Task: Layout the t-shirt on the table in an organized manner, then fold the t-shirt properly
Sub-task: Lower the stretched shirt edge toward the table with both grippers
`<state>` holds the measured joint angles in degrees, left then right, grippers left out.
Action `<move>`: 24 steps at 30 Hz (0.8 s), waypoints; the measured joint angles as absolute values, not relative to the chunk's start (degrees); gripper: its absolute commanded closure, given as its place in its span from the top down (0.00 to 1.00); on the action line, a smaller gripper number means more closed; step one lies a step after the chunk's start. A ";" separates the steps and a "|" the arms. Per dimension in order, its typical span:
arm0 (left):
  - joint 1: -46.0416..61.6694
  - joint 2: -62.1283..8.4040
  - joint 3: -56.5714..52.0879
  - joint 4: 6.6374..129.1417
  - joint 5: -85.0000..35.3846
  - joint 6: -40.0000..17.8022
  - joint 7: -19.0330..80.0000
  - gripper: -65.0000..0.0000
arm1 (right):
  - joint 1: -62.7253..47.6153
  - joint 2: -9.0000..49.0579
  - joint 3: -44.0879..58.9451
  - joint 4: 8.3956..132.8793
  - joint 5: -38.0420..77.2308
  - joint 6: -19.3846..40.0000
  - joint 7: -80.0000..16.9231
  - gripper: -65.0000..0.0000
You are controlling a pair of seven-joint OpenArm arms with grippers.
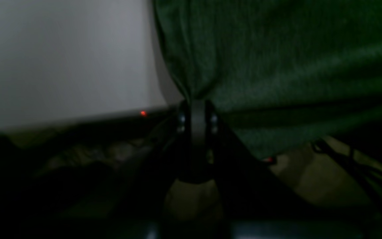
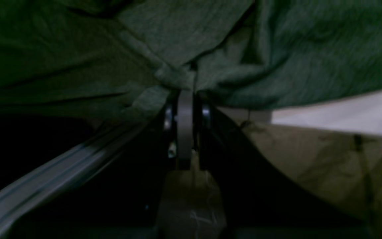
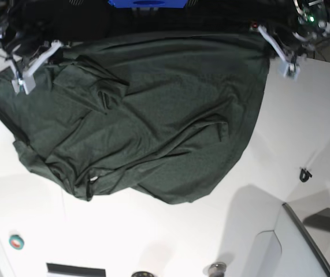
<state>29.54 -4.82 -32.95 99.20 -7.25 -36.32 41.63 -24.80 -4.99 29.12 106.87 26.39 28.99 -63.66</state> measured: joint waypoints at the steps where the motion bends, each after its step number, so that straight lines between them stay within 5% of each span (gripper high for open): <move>1: 28.16 -4.86 -32.95 99.74 -7.62 -36.32 41.69 0.00 | -23.20 -4.91 29.15 106.87 26.61 28.97 -63.81 0.03; 10: 15.68 -4.80 -32.56 89.36 -7.03 -36.32 48.62 0.00 | -11.11 -3.42 29.19 95.13 19.73 24.88 -64.05 0.03; 24: 11.60 -4.82 -32.58 84.88 -6.46 -36.32 48.90 0.00 | -3.64 0.78 29.28 80.49 19.51 24.86 -59.33 0.05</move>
